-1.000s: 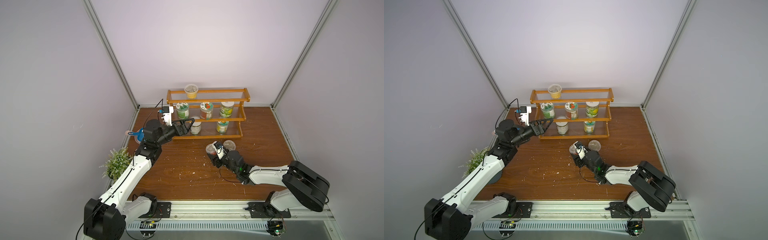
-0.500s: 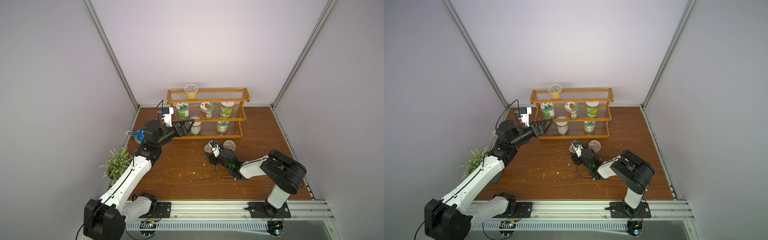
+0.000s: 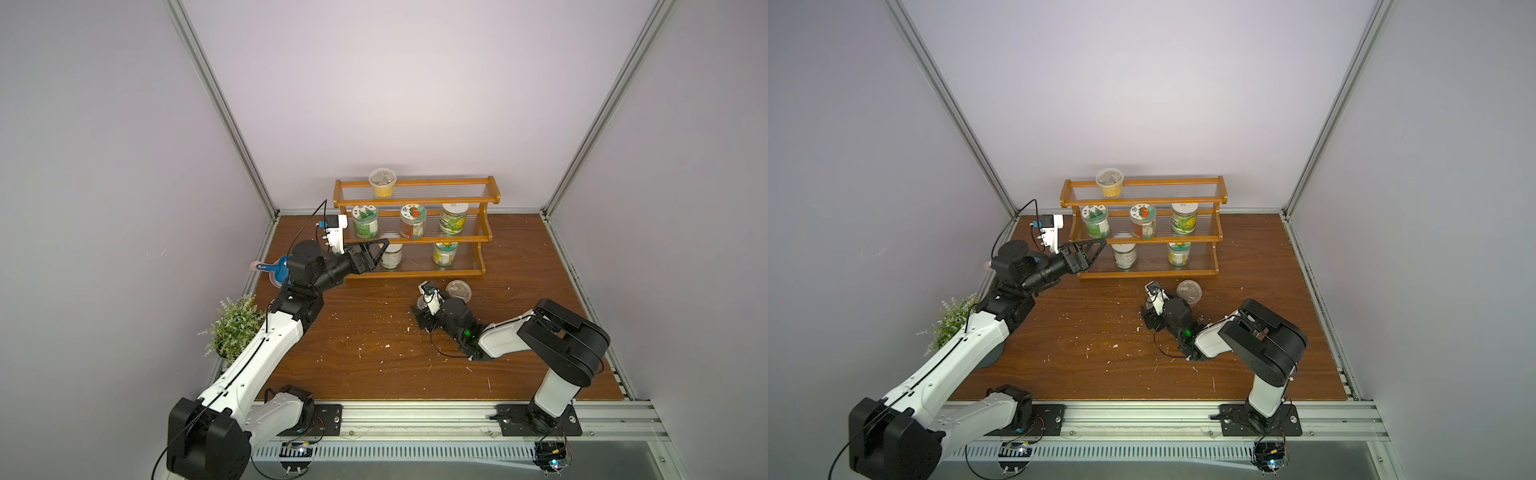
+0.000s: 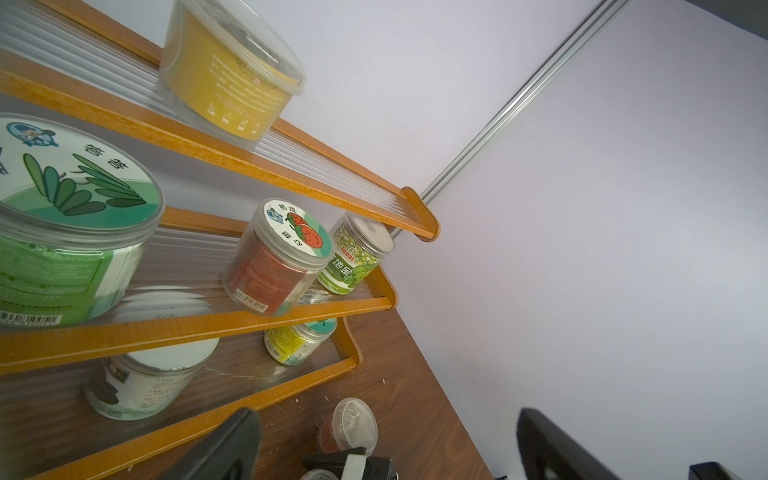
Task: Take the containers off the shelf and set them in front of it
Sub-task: Place the container at the center of the board.
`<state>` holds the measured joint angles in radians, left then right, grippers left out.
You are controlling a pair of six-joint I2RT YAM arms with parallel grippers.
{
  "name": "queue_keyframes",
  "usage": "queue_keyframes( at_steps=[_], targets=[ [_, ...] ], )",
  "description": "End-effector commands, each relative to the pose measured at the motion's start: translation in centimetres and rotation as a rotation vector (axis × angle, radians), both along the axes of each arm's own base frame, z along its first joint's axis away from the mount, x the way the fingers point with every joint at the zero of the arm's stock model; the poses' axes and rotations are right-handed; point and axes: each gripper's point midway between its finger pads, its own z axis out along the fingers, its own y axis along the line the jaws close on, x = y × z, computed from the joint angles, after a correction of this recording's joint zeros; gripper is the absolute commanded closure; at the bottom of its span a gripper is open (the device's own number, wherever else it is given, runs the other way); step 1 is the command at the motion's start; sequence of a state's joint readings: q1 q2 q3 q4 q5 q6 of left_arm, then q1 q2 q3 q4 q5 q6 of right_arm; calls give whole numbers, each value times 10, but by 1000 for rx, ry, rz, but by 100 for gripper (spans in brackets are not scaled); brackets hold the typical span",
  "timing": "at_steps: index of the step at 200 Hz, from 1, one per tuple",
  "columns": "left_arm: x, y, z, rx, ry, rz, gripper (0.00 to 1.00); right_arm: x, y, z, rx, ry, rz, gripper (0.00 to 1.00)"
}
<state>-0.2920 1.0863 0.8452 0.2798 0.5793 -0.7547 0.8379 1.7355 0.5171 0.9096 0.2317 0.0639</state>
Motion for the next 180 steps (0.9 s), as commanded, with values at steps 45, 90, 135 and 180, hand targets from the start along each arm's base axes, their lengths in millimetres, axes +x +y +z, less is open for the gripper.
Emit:
queue_keyframes(
  at_steps=[45, 90, 135, 180],
  targets=[
    [8, 4, 8, 23, -34, 14, 0, -11, -11, 28, 39, -16, 0, 1],
    [15, 4, 14, 42, -48, 28, 0, -21, -11, 69, 45, -13, 44, 1],
    [25, 6, 29, 62, -82, 53, 0, -36, -18, 143, 51, -39, 123, 1],
    [42, 4, 35, 127, -117, 93, 0, -32, -33, 242, 238, -111, 237, 1]
  ],
)
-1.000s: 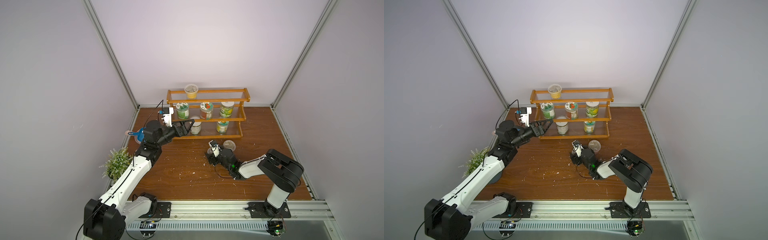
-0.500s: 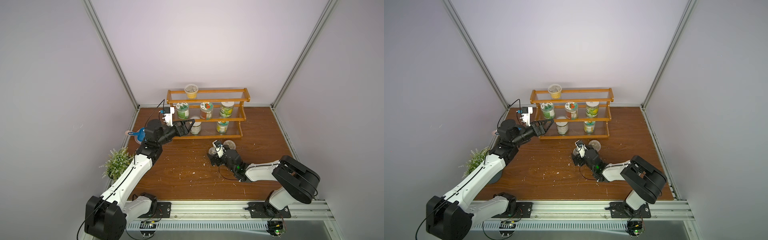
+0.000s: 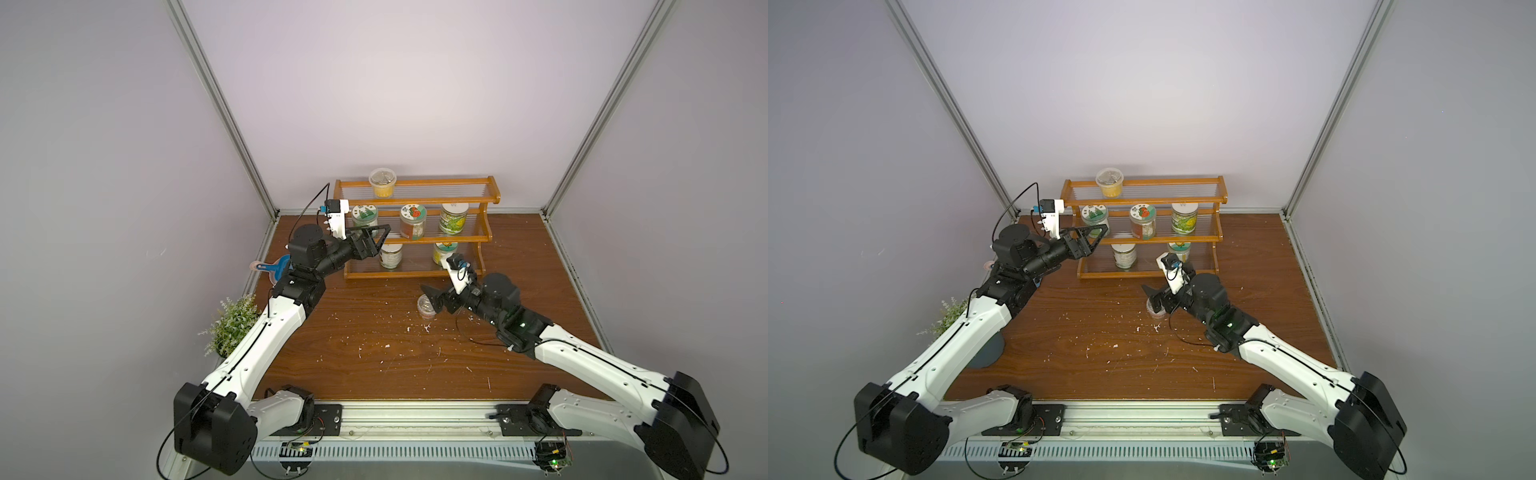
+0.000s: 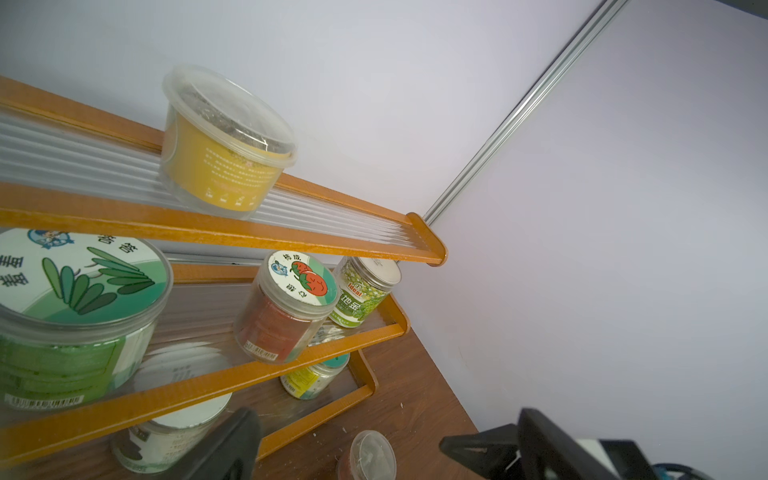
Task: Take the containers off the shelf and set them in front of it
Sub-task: 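Pick up a container from the shelf.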
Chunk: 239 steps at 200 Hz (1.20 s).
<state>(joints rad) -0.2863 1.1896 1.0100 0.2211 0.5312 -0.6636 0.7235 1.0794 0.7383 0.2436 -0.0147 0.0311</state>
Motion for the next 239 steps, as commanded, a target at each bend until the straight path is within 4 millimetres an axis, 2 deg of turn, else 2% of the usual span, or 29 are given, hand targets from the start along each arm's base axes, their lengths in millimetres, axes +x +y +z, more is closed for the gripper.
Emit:
queue_keyframes(
  at_steps=[1, 44, 79, 94, 146, 153, 157, 198, 213, 239],
  targets=[
    [12, 3, 7, 65, -49, 45, 0, -7, -2, 40, 56, -3, 111, 1],
    [40, 5, 20, 240, -142, 156, 0, -1, -6, 102, 111, -65, 173, 1],
    [64, 18, 25, 423, -221, 266, 0, 5, -5, 132, 151, -91, 209, 1],
    [73, 18, 27, 466, -256, 277, 0, 8, -5, 141, 159, -102, 214, 1],
    [107, 7, 23, 528, -258, 269, 0, 15, -5, 153, 160, -116, 213, 1],
    [113, 7, 13, 545, -235, 268, 0, 15, -6, 154, 159, -118, 210, 1],
    [116, 6, 24, 540, -252, 276, 0, 16, -6, 154, 159, -118, 208, 1],
    [144, 1, 16, 541, -234, 272, 0, 16, -11, 156, 162, -127, 199, 1],
    [156, -3, 8, 544, -211, 252, 0, 15, -12, 156, 162, -129, 195, 1],
    [170, 0, 2, 536, -200, 264, 0, 16, -16, 155, 158, -132, 186, 1]
  ],
)
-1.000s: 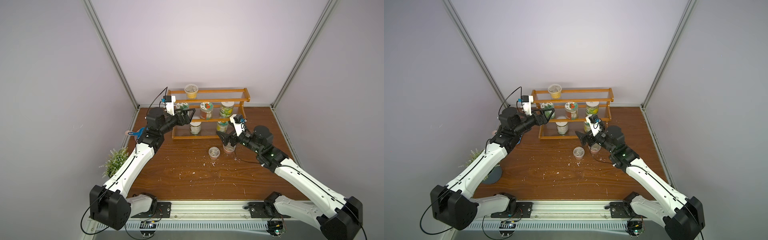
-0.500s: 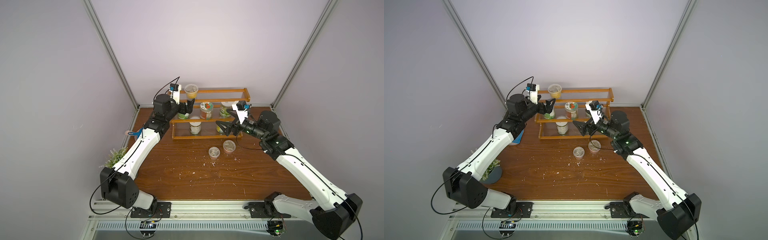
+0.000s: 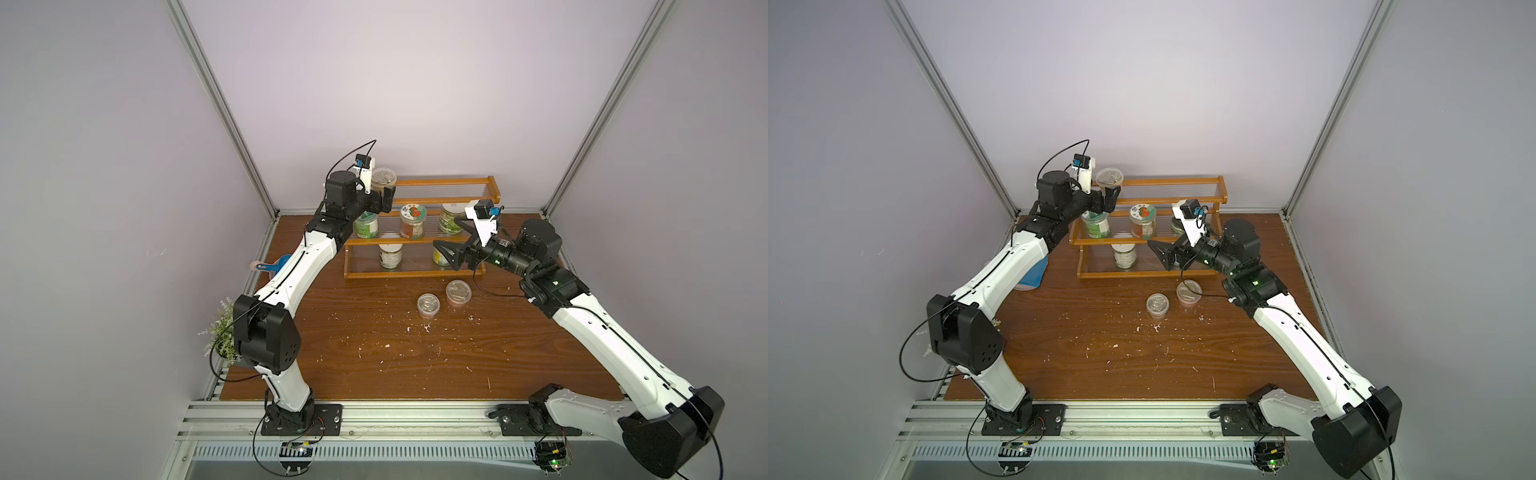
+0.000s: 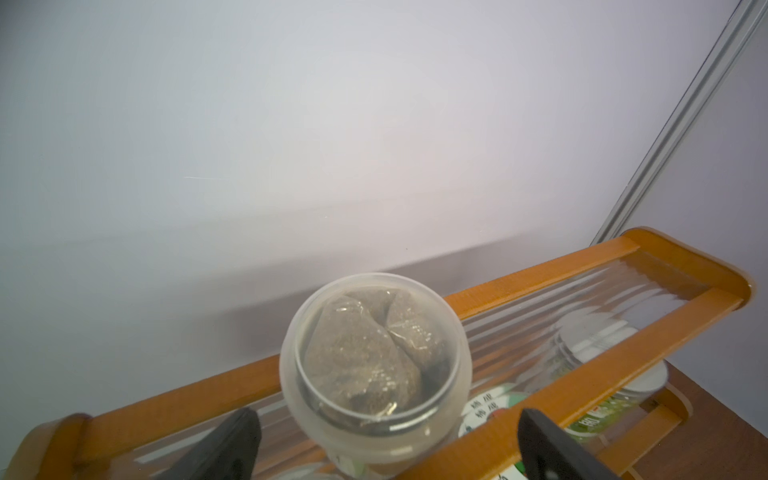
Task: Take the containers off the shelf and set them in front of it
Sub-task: 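Pick up a container from the shelf.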
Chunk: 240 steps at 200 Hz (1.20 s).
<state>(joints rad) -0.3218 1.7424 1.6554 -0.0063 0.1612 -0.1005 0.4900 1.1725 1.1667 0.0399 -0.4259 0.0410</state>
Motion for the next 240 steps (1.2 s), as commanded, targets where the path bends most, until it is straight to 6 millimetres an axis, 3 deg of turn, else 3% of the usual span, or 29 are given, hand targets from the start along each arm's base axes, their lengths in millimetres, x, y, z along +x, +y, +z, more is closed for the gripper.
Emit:
queue_keyframes(
  at_steps=[1, 93, 134, 168, 221, 240],
  targets=[
    [10, 4, -3, -3, 10, 3, 0, -9, -6, 27, 34, -65, 10, 1],
    [39, 4, -14, -10, -18, -1, 0, -3, -12, 21, 38, -61, 2, 1],
    [37, 5, -8, -23, -71, -2, 15, 0, -13, 17, 37, -59, 0, 1],
    [37, 4, -12, -16, -70, -10, 17, 0, -14, 17, 38, -60, 5, 1],
    [29, 7, -5, -16, -107, -5, 32, 2, -15, 16, 40, -62, 4, 1],
    [29, 8, -7, -13, -103, -2, 32, 2, -14, 16, 45, -63, 7, 1]
  ],
)
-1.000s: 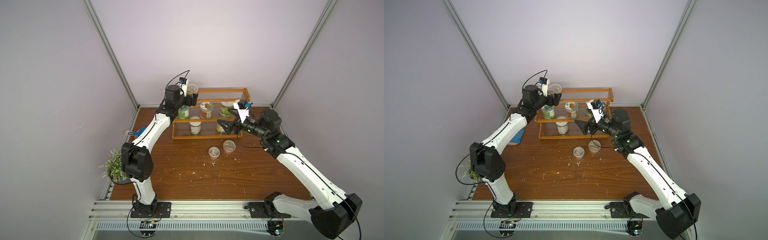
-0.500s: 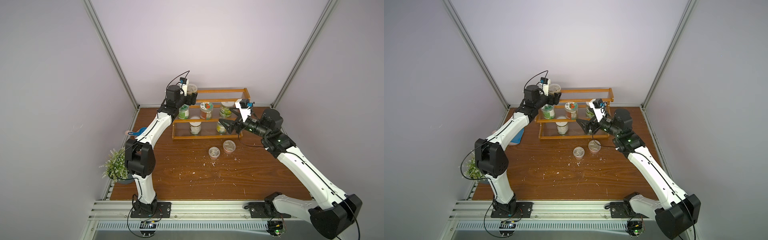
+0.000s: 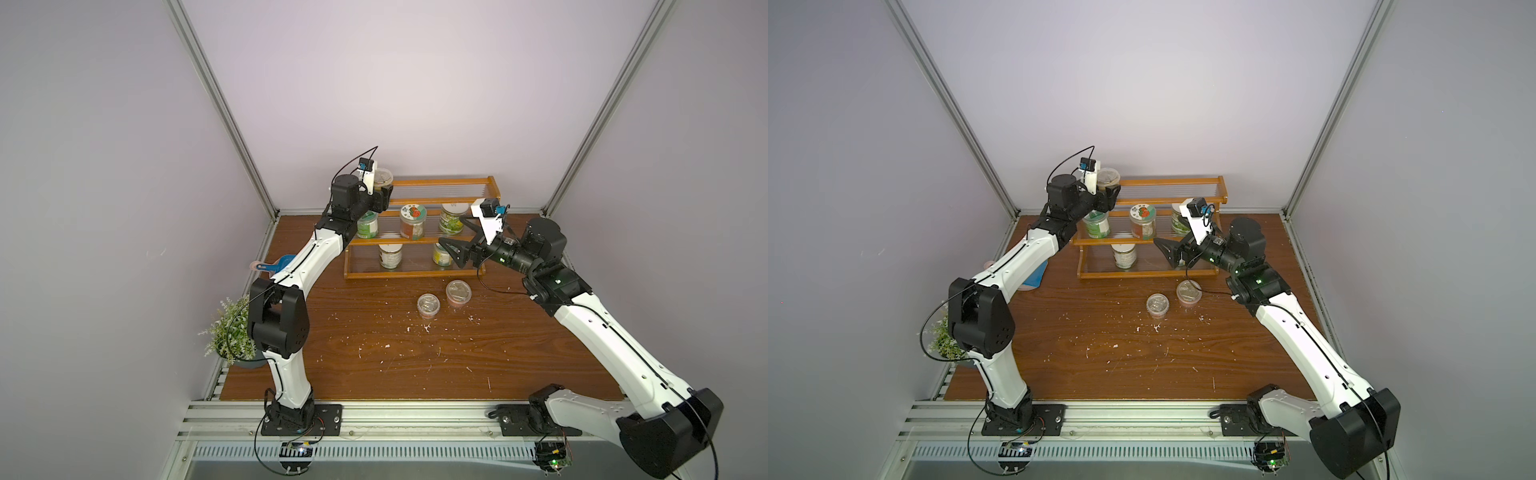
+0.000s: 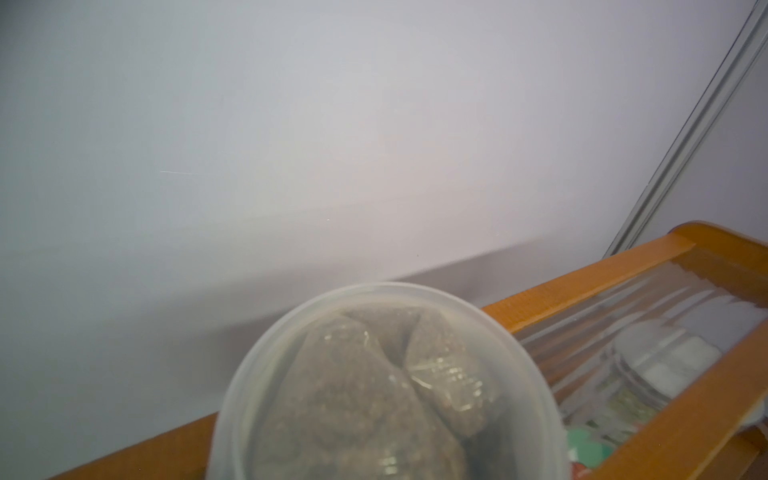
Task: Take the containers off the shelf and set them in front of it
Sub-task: 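Pick up a container from the shelf.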
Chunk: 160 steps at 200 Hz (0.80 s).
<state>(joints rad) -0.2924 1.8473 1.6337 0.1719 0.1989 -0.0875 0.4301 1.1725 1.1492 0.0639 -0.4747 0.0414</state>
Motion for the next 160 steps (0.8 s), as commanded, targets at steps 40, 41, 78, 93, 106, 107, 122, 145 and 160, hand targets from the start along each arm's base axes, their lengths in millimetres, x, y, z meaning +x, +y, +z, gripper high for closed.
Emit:
queue_keyframes(
  at_steps=[40, 41, 78, 93, 106, 107, 122, 145, 160],
  targets=[
    [-10, 9, 23, -7, -62, 9, 32, -6, -1, 17, 35, -57, 20, 1],
    [-10, 10, 23, -7, -62, 10, 32, -6, -1, 17, 34, -56, 21, 1],
    [-24, 11, 43, -26, -97, -2, 32, -5, -1, 15, 33, -54, 18, 1],
    [-30, 12, 51, -28, -108, -4, 32, -5, -1, 15, 35, -55, 20, 1],
    [-36, 13, 58, -29, -112, -7, 32, -5, 0, 14, 37, -54, 24, 1],
    [-37, 13, 58, -29, -112, -7, 32, -5, 0, 14, 37, -53, 24, 1],
    [-47, 14, 66, -35, -113, -15, 32, -5, 0, 14, 37, -55, 26, 1],
    [-71, 11, 65, -35, -82, -26, 32, -6, -1, 16, 37, -61, 23, 1],
    [-95, 10, 47, -38, -34, -39, 31, -7, -2, 17, 36, -64, 19, 1]
  ],
)
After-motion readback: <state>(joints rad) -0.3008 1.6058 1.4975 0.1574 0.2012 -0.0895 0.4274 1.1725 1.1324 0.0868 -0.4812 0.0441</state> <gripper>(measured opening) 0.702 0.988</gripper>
